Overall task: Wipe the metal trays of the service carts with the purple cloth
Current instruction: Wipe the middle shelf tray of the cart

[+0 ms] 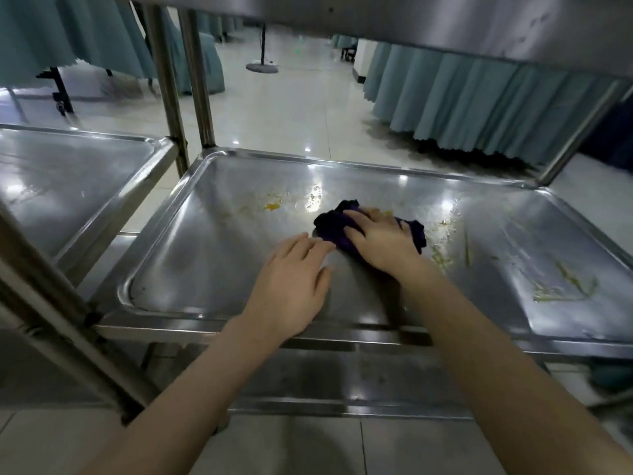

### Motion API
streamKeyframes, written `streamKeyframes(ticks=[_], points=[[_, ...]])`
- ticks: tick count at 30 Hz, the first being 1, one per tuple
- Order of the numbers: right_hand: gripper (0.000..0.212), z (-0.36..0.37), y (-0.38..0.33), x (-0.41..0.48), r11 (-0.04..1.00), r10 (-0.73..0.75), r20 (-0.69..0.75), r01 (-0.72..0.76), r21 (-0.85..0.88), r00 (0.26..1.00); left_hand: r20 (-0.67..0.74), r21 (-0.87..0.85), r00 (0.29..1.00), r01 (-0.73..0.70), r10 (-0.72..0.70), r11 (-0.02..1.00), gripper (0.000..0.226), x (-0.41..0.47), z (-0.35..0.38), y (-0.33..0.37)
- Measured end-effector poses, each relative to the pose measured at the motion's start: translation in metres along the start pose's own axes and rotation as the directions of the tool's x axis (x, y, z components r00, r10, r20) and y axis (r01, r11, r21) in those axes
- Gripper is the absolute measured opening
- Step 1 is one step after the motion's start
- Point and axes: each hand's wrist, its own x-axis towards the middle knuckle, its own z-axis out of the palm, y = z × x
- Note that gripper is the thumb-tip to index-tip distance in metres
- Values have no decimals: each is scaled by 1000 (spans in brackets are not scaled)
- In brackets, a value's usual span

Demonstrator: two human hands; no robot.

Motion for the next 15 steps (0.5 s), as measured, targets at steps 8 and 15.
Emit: streamKeyframes(ticks=[8,15], points=[[52,8,17,-131,987,-157,-91,160,33,983,-73,7,997,-22,22,1000,33,-8,6,3],[46,-3,48,-60,1000,7,-47,-8,-25,999,10,31,1000,-4,4,999,38,-1,16,33]])
